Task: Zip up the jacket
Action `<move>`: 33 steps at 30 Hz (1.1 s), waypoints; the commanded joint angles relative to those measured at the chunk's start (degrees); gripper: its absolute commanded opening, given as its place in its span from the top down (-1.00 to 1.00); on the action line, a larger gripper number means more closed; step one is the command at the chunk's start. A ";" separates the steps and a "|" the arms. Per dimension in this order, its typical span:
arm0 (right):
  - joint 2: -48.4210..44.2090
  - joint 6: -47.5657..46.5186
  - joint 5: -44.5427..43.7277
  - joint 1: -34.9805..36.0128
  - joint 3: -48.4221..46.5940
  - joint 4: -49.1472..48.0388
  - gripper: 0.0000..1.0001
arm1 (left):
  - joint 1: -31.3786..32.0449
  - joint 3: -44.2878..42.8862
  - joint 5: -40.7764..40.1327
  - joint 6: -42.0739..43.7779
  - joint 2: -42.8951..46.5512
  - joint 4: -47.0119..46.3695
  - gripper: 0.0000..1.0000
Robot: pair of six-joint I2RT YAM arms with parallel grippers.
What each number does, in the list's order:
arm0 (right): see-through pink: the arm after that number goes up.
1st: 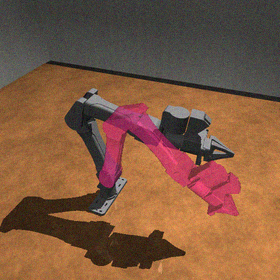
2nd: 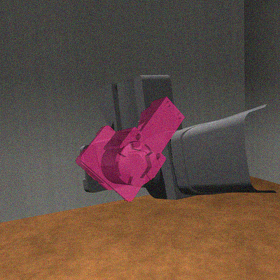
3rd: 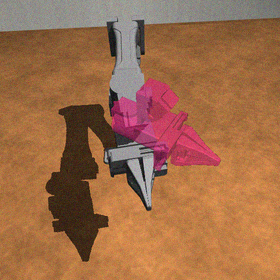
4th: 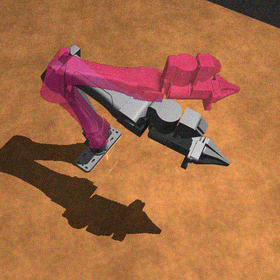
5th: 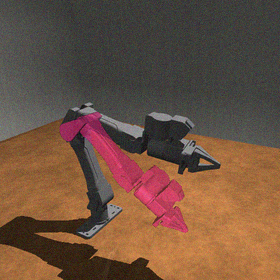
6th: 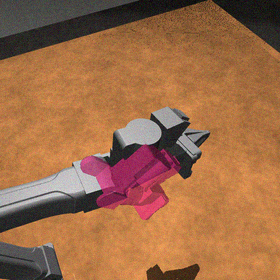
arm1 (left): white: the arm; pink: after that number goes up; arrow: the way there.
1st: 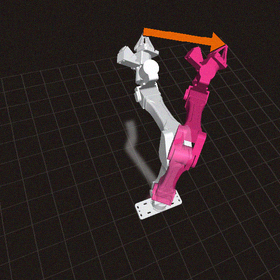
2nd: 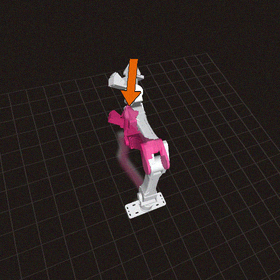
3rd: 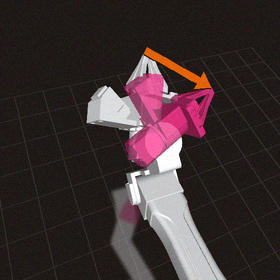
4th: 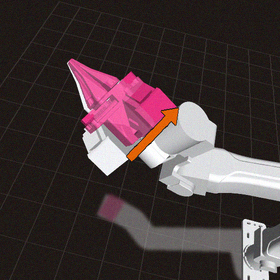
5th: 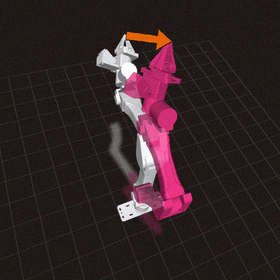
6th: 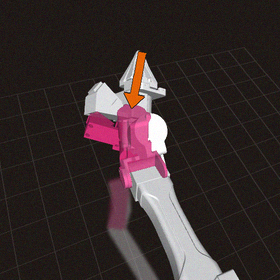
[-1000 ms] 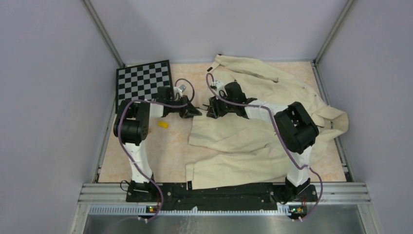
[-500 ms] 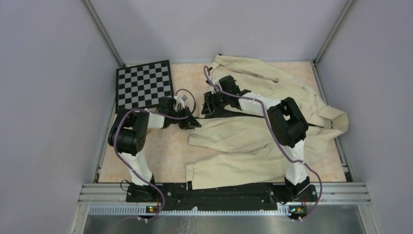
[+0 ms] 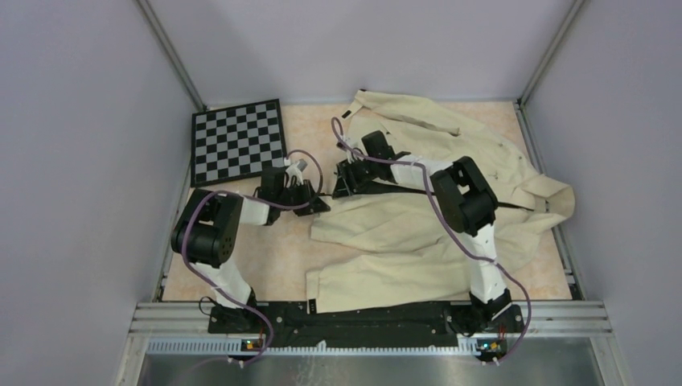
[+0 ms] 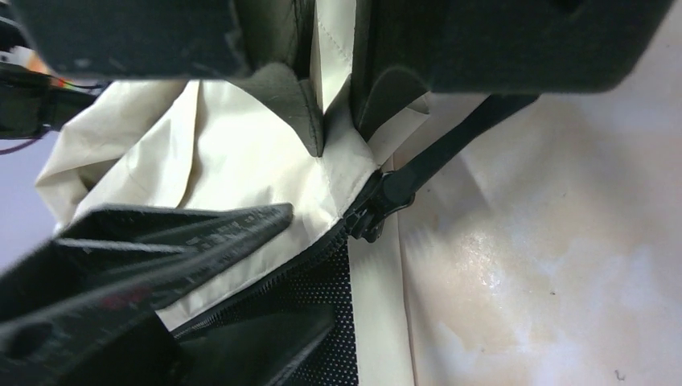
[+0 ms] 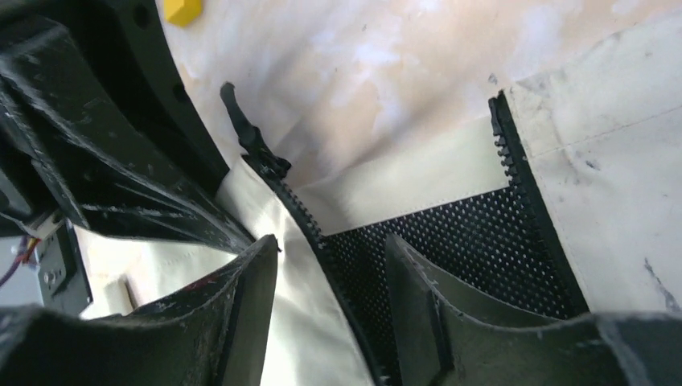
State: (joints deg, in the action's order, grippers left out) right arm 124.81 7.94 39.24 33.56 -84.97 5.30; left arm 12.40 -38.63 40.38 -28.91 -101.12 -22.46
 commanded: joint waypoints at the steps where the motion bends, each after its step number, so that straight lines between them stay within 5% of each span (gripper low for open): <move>1: 2.67 -4.83 7.48 -1.12 -2.40 -1.21 -0.03 | 1.19 2.62 -6.13 7.08 4.57 -4.79 0.55; 9: 0.70 0.73 12.15 -1.22 1.03 -10.59 0.38 | 2.19 1.73 -7.40 9.29 4.55 -4.75 0.52; 14: -2.73 8.65 11.41 -1.66 7.15 -20.52 1.00 | 1.97 2.35 -3.92 2.74 4.35 -9.23 0.27; 21: -6.36 17.04 10.31 -2.45 11.56 -27.46 1.00 | 0.12 8.12 4.58 -14.26 1.80 -31.72 -0.30; 27: -7.92 17.70 9.15 -2.40 13.42 -28.23 1.00 | -0.27 12.70 7.74 -35.56 -10.11 -64.48 -0.18; 33: -9.44 17.68 7.53 -2.45 15.46 -28.60 1.00 | -0.29 12.93 5.33 -44.67 -17.22 -80.10 -0.03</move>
State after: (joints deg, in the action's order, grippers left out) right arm 119.37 25.28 47.97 31.33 -70.83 -20.23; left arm 12.34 -26.44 45.60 -64.16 -116.40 -78.19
